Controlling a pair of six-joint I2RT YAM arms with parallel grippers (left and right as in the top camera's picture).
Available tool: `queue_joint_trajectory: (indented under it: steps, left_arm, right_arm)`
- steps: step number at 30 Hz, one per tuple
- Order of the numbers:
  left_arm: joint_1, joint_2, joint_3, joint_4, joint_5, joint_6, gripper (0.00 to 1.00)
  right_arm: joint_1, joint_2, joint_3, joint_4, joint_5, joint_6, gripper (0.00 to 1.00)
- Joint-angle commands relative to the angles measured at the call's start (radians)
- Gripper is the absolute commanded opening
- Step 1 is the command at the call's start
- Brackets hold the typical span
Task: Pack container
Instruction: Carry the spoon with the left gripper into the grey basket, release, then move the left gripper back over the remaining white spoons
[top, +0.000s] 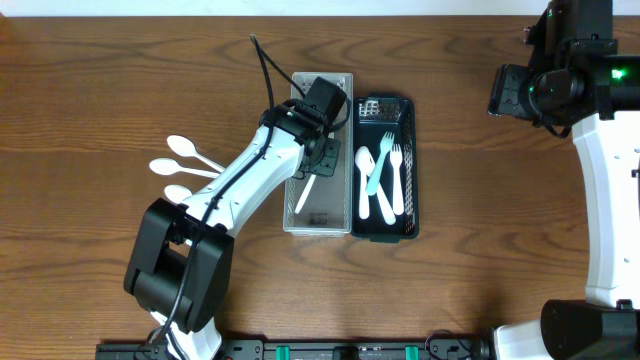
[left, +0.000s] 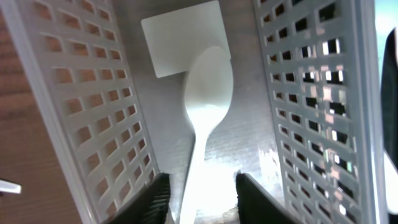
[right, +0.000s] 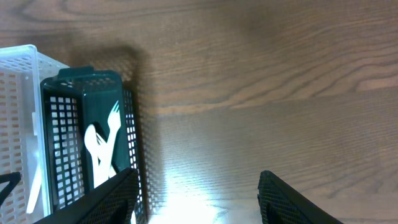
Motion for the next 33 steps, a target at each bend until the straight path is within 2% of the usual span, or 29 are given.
queue_joint_trajectory:
  steps: [1, 7, 13, 16, 20, 21, 22, 24, 26, 30, 33]
  left_arm:
    - [0.005, -0.011, 0.01, -0.006, -0.01, -0.004, 0.47]
    - [0.004, -0.068, 0.076, -0.093, -0.026, 0.034, 0.49]
    - [0.019, -0.219, 0.197, -0.196, -0.2, 0.025, 0.51]
    - [0.079, -0.307, 0.2, -0.232, -0.294, -0.091, 0.53]
    - [0.267, -0.366, 0.2, -0.375, -0.325, -0.439, 0.57]
    - [0.313, -0.367, 0.198, -0.41, -0.323, -0.513, 0.61]
    - [0.371, -0.365, 0.19, -0.447, -0.315, -0.6, 0.72]
    - [0.458, -0.363, 0.156, -0.467, -0.283, -0.69, 0.86]
    - [0.526, -0.362, 0.108, -0.439, -0.232, -0.712, 0.96]
    - [0.628, -0.36, -0.034, -0.335, -0.117, -0.704, 0.97]
    - [0.655, -0.355, -0.145, -0.264, -0.093, -0.701, 0.97]
  right_arm:
    - [-0.005, 0.003, 0.005, -0.002, 0.007, -0.015, 0.64]
    - [-0.005, 0.003, 0.005, -0.006, 0.008, -0.018, 0.64]
    - [-0.005, 0.003, 0.005, -0.006, 0.008, -0.026, 0.64]
    - [-0.005, 0.003, 0.005, -0.008, 0.007, -0.034, 0.65]
    - [-0.005, 0.003, 0.005, -0.017, 0.007, -0.034, 0.66]
    - [-0.005, 0.003, 0.005, -0.018, 0.007, -0.034, 0.66]
    - [-0.005, 0.003, 0.005, -0.02, 0.007, -0.034, 0.67]
    - [-0.005, 0.003, 0.005, -0.02, 0.007, -0.039, 0.67]
    - [-0.005, 0.003, 0.005, -0.02, 0.007, -0.041, 0.67]
    - [-0.005, 0.003, 0.005, -0.02, 0.007, -0.041, 0.67]
    - [-0.005, 0.003, 0.005, -0.02, 0.007, -0.041, 0.67]
